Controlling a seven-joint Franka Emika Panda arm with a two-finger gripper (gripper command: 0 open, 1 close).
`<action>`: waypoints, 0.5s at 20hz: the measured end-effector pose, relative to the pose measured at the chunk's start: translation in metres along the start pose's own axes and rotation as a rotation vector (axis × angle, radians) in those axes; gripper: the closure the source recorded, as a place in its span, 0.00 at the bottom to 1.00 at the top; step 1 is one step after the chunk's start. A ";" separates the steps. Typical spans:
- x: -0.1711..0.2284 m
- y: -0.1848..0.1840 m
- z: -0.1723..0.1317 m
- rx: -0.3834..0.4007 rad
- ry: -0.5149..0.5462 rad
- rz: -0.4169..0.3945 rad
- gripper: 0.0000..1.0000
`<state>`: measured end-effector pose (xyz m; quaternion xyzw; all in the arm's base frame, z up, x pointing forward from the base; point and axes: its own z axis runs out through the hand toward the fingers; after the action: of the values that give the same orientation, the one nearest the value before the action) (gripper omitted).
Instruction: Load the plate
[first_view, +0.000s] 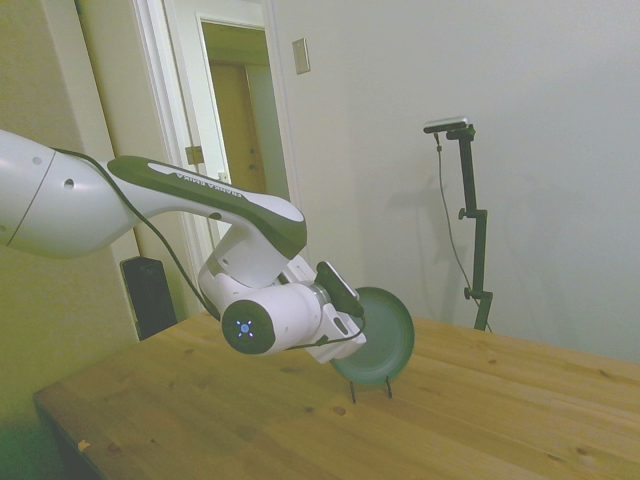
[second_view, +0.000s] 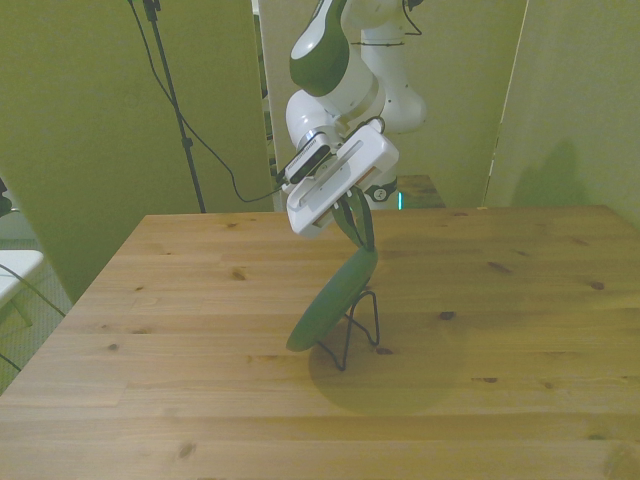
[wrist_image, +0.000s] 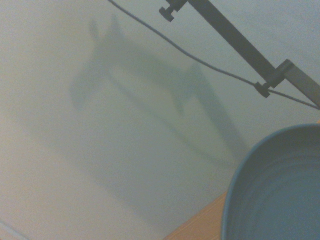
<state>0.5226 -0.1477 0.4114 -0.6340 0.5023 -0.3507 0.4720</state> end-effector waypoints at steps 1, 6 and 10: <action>-0.001 -0.001 0.001 0.000 -0.002 -0.001 0.00; 0.001 -0.004 0.003 0.005 0.000 -0.004 0.00; 0.003 -0.006 0.002 0.010 0.004 -0.001 0.00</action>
<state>0.5269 -0.1498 0.4164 -0.6313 0.5012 -0.3546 0.4739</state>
